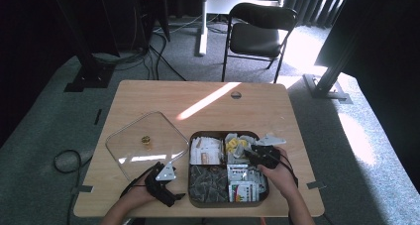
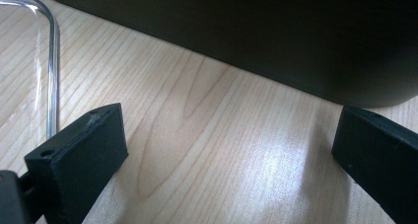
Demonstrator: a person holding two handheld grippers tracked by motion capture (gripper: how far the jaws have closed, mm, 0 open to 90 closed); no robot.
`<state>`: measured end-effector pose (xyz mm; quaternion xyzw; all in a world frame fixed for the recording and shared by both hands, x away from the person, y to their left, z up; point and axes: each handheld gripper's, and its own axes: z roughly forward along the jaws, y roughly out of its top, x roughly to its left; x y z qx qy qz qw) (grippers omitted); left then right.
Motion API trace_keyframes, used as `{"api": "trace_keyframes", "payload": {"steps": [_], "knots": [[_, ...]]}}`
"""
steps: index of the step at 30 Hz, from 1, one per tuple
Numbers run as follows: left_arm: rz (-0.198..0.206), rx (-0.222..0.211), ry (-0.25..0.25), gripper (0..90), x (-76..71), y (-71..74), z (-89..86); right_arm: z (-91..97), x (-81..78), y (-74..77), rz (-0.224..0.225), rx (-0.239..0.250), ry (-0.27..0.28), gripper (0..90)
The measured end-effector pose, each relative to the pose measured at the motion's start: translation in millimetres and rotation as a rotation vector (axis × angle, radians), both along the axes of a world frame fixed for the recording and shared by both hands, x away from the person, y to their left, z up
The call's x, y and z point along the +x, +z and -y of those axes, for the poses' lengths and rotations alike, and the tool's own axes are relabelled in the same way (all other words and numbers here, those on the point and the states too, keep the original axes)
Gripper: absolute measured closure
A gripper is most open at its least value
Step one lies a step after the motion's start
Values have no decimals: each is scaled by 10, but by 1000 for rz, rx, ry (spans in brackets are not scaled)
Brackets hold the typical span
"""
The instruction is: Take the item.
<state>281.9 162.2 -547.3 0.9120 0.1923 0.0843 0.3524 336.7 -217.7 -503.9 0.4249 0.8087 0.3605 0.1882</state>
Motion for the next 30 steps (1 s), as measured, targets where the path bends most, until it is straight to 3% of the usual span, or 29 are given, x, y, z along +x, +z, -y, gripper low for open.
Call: {"api": "trace_keyframes", "payload": {"steps": [3,9,16,30], "knots": [[0,0,0,2,0,0,0,-6,5,-16,-15,-6,19,672],[0,-2,4,2,-2,-1,3,47,18,-25,-40,52,7,794],[0,-1,4,2,-1,0,3,43,-24,50,10,43,3,825],[1,0,3,2,0,0,2,75,-69,296,87,154,-21,830]]}}
